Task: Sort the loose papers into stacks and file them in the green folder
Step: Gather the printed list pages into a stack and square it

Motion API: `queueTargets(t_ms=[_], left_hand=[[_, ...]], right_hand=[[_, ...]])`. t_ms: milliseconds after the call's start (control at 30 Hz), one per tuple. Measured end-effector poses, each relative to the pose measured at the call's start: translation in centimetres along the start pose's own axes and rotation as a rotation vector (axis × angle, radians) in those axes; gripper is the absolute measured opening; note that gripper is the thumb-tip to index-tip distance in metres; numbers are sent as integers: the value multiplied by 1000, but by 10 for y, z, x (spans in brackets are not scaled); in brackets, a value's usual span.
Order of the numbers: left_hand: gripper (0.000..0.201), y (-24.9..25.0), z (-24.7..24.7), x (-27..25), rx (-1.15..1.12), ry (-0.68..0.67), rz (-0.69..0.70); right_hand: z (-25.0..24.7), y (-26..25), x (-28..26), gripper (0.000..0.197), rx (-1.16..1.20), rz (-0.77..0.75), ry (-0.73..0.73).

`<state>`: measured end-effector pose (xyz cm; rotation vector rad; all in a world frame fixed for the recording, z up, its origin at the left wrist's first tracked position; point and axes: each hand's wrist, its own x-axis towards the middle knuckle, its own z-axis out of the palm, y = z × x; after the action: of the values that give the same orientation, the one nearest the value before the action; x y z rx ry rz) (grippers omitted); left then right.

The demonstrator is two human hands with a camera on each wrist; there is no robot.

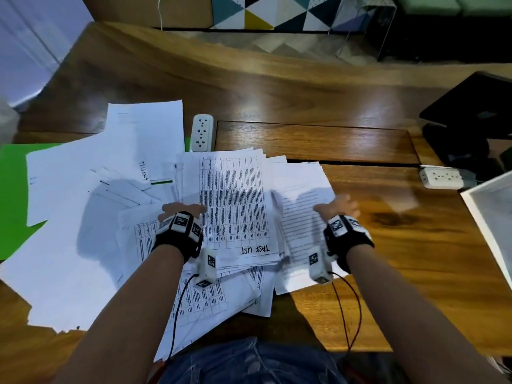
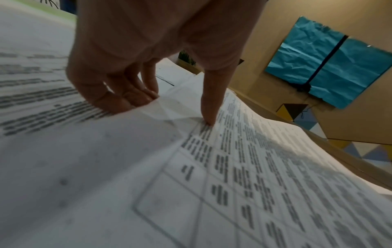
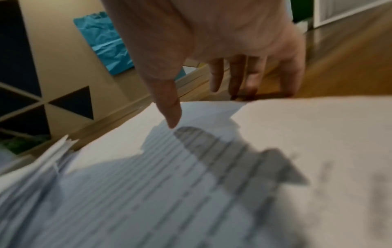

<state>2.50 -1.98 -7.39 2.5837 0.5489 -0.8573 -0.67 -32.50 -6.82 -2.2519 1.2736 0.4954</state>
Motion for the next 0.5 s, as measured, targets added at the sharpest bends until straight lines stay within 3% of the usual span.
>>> queueTargets(t_ms=[67,133,233,300,400,500], left_hand=[[62,-1,-4,-7,12,15,5],[53,-2,-9,-12,-41,79,84],[58,-12,-9,-20,-120,65,149],[68,-11,-10,-19,-229,34,141],[55,1,-12,-10,-363,-23,33],[65,10,-12,10,-541,-52,-62]], right_hand=[[-11,17,11,88,-72,68,5],[-14,28,18,101,-96,40,-10],[-11,29,24,114,38,-11,-153],[-7,26,23,103,30,-47,-196],[-2,24,21,66,88,-86,-213],[-5,22,15,38,69,-96,-229]])
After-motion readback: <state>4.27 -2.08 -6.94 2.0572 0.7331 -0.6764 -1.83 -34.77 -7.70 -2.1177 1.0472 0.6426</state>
